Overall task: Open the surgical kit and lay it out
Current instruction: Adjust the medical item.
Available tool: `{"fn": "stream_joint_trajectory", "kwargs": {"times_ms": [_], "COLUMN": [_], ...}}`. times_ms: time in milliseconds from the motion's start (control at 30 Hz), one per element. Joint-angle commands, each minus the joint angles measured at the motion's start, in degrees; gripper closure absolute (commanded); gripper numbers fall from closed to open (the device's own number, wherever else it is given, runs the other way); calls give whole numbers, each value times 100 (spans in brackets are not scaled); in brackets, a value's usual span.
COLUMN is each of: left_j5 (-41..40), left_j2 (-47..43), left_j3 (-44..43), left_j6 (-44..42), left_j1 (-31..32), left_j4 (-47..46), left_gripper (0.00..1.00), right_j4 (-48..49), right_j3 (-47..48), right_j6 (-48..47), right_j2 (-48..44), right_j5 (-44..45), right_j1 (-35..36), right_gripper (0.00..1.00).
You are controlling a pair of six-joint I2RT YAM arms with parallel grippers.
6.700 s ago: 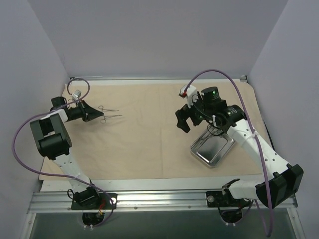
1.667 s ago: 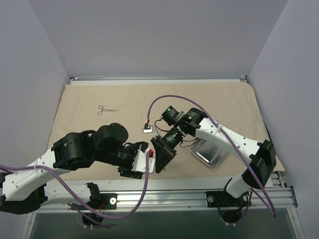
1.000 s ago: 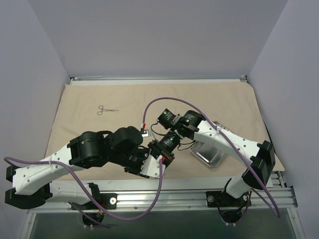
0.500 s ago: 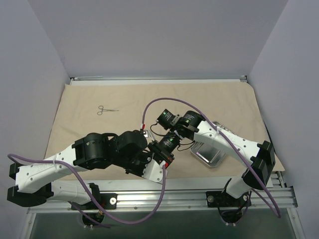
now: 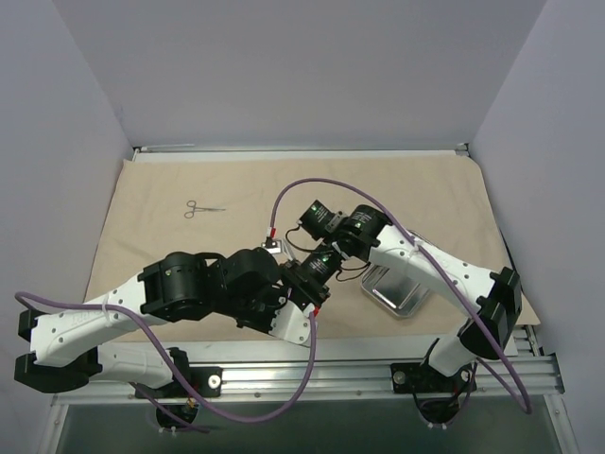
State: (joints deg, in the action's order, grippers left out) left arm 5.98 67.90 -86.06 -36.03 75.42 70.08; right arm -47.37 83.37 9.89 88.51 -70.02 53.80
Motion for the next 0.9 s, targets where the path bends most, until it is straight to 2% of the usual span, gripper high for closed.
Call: {"fn": "stream_joint_trajectory", "kwargs": {"times_ms": [0,100,133,167,267,300,400,433,533,700,867], "left_j5": [-80,52,53,26,44,44,96,201,202,36,-97], "left_j2": [4,-40,-49,-66,-49,-31,153,275,687,1558,2894], "left_j3": [72,203,256,352,528,564,652,661,600,161,-961], "left_j6": [61,61,26,9,-88,-114,-141,-141,-150,-115,148], "left_j1": [-184,-632,-755,-1035,-1633,-1766,-2328,-2478,-2970,-3682,-4429], "left_j4": [-109,-267,-346,-399,-566,-592,-794,-925,-1136,-1436,-1892], "left_gripper": [98,98,98,98,98,98,98,98,98,98,97], "right_j4": [-158,-202,-263,-429,-544,-536,-808,-913,-1089,-1116,-853], "right_j3": [258,276,276,285,162,57,274,363,881,1418,1323], "right_j6": [57,153,171,136,145,275,268,259,111,-101,-102], "right_j2": [-150,-255,-281,-316,-422,-431,-212,-63,175,553,475], "right_j5": [102,532,725,1109,1612,2058,2921,3655,5011,5270,5025], "right_j1": [-308,-791,-975,-1394,-2047,-2397,-2829,-2892,-2928,-3130,-3139], "right_gripper": [30,11,2,0,0,0,0,0,0,0,0]}}
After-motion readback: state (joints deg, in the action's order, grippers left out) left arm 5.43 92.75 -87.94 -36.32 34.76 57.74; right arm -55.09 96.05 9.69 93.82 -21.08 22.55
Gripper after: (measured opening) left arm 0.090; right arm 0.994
